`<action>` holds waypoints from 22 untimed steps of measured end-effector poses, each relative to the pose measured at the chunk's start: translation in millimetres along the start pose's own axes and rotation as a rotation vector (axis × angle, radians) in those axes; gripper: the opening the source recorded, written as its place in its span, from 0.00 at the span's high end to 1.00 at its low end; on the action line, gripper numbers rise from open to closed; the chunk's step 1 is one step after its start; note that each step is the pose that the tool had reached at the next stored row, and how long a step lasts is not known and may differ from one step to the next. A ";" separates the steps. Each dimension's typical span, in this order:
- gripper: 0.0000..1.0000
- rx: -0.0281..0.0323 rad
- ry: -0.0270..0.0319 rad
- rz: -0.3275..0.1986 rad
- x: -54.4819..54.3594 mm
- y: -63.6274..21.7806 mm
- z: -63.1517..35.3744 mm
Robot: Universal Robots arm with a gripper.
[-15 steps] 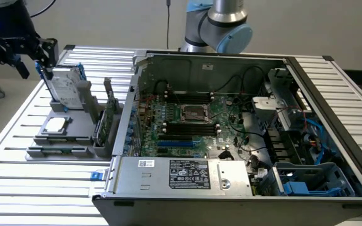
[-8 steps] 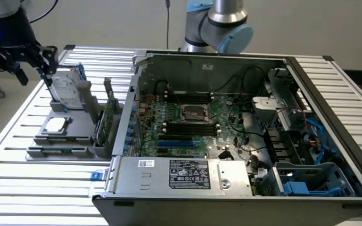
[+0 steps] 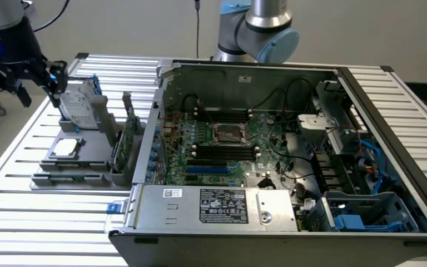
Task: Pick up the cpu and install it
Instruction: 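Pick up the cpu and move it towards the insertion slot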
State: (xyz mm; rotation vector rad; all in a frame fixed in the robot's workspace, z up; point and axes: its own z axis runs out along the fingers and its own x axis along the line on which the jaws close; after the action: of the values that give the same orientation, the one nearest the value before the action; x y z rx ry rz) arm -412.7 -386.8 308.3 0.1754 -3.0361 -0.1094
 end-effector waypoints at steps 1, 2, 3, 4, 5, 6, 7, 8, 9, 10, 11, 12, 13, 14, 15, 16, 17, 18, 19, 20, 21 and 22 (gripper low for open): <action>0.40 0.0032 0.0005 -0.004 0.0 -0.1 0.2; 0.40 0.0096 0.0014 -0.008 -0.1 -0.1 0.2; 0.40 0.0167 0.0025 -0.011 -0.1 -0.1 0.2; 0.40 0.0239 0.0036 -0.014 -0.1 -0.2 0.2; 0.40 0.0313 0.0047 -0.017 0.0 -0.2 0.2; 0.40 0.0388 0.0057 -0.019 0.0 -0.2 0.3; 0.40 0.0465 0.0069 -0.022 0.0 -0.2 0.2; 0.40 0.0544 0.0077 -0.024 0.0 -0.2 0.3; 0.40 0.0634 0.0069 -0.026 0.1 -0.2 0.5; 0.40 0.0732 0.0033 -0.028 0.1 -0.2 0.7; 0.40 0.0815 -0.0020 -0.028 0.2 -0.2 0.9; 0.40 0.0875 -0.0058 -0.028 0.6 -0.2 1.6; 0.40 0.0911 -0.0090 -0.029 1.2 0.0 2.7; 0.40 0.0921 -0.0113 -0.029 2.3 0.3 4.6; 0.40 0.0925 -0.0130 -0.030 3.6 0.9 6.7; 0.40 0.0928 -0.0148 -0.031 4.5 1.6 8.7; 0.40 0.0933 -0.0157 -0.033 4.4 2.3 10.5; 0.40 0.0940 -0.0158 -0.036 4.1 2.8 12.3; 0.40 0.0948 -0.0158 -0.038 3.8 3.0 14.2; 0.40 0.0956 -0.0157 -0.041 3.5 3.1 16.0; 0.40 0.0964 -0.0156 -0.044 3.1 3.1 17.8; 0.40 0.0972 -0.0154 -0.047 2.3 3.0 19.6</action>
State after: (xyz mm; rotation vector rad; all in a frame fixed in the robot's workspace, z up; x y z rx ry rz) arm -417.3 -382.8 289.3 0.2546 -3.0551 0.0335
